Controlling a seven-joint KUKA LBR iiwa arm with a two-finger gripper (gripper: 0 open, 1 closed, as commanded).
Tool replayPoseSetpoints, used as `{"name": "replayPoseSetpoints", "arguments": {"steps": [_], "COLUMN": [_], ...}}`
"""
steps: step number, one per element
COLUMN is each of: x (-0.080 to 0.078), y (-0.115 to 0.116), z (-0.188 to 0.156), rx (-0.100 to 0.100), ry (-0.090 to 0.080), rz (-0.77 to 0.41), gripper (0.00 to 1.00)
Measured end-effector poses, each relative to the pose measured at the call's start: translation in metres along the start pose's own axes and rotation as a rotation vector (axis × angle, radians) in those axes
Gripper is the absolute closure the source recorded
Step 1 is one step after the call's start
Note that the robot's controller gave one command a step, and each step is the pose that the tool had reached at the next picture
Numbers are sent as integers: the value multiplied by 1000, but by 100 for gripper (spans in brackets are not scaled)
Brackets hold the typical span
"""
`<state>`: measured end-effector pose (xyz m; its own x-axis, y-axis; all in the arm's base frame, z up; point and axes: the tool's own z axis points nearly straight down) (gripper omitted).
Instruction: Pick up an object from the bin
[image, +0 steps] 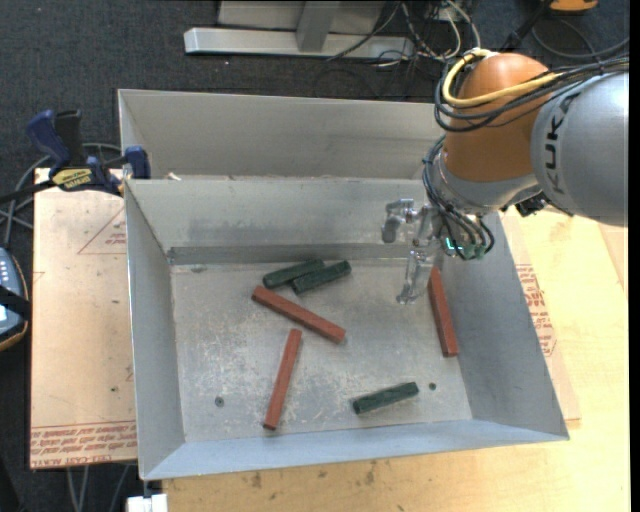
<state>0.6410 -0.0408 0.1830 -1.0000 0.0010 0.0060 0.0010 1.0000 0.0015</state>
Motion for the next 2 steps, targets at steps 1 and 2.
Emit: {"name": "replayPoseSetpoints", "arguments": {"steps": [1,2], "x": [71,52], "y": [56,93], "z": [66,116], "rx": [-2,-2], "ry": [0,-5], "rz": [201,303], "gripper": [0,0]}}
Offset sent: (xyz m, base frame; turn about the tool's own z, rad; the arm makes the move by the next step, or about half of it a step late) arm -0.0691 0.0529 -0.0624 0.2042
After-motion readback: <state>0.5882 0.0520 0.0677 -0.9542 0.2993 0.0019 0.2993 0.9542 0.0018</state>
